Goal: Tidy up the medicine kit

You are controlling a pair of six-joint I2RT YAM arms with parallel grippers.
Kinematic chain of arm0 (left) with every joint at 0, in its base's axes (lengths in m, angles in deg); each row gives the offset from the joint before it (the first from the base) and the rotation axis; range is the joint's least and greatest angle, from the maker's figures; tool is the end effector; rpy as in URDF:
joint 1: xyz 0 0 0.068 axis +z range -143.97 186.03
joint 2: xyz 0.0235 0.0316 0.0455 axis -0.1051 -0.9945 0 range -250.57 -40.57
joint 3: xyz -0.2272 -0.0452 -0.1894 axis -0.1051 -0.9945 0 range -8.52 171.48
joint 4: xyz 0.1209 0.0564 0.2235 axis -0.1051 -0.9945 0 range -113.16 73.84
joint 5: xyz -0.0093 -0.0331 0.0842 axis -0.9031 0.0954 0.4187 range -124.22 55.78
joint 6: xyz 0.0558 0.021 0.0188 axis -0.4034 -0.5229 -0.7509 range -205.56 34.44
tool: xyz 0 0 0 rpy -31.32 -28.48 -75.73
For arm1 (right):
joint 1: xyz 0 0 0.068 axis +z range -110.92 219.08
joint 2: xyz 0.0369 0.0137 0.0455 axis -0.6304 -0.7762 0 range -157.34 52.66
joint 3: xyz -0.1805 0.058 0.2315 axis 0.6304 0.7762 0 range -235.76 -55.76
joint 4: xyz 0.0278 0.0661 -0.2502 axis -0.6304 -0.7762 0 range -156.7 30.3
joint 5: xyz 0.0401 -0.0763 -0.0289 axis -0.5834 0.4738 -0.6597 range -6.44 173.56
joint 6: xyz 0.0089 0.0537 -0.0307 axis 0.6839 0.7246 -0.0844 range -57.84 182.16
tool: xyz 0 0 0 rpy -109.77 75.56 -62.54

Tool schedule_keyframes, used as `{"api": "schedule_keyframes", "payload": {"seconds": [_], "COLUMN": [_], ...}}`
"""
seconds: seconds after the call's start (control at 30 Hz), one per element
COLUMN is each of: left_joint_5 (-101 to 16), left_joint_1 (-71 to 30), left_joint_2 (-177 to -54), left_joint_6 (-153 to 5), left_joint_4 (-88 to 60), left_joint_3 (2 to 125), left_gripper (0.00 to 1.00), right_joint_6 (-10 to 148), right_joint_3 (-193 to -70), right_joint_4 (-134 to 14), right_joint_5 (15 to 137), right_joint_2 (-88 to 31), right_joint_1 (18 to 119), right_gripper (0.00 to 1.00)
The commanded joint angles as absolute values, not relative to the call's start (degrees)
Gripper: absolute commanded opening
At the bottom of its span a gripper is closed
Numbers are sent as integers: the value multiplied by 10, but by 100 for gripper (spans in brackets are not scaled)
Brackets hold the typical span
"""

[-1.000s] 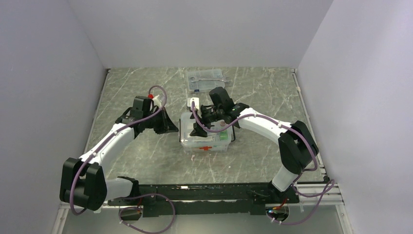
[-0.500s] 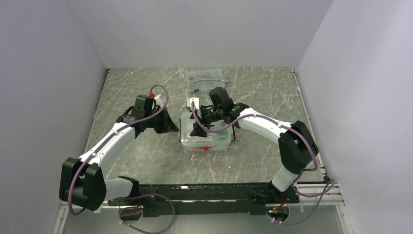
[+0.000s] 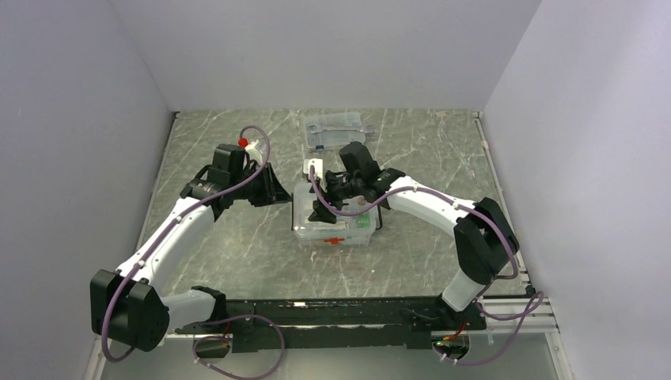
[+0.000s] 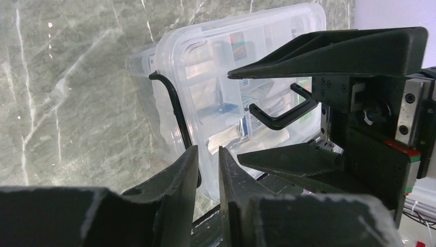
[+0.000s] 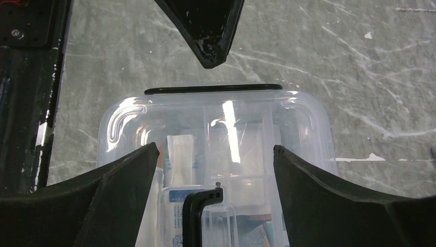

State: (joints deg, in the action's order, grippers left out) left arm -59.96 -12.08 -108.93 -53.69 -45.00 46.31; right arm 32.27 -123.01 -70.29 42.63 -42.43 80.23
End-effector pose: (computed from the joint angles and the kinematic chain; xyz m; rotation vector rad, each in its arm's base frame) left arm 0.2312 -0.0974 0.3066 -0.0474 2.4144 -0.9456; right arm 0.2621 0.2705 0.2745 -1.5715 1.5316 0.9042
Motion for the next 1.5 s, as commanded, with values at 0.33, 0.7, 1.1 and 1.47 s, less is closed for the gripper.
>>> {"api": "schedule_keyframes", "payload": {"seconds": [0.33,0.7,1.1,1.47], "left_joint_5": [-617,-638,-664,-670], "left_joint_1": [-123,-142,-211,-281], "left_joint_2": [-1072,-1079,-1135,-1224], "left_joint_6": [-557,-591,-719,-905], "left_joint_4": [-458,-461,-454,-419], "left_joint_3": [492,533,623,685], "left_gripper": [34,43,82,100], "right_joint_6": [349,466,628,807], "right_joint_3": [-1181,-1136,-1078,-983], "right_joint_4": [-751,-669,-664,-729], "right_joint_5": [483,540,667,851], "right_joint_2": [-351,-200,-28,143], "right_joint_1": [791,744,691,689], "right_gripper": [92,100,100,100]}}
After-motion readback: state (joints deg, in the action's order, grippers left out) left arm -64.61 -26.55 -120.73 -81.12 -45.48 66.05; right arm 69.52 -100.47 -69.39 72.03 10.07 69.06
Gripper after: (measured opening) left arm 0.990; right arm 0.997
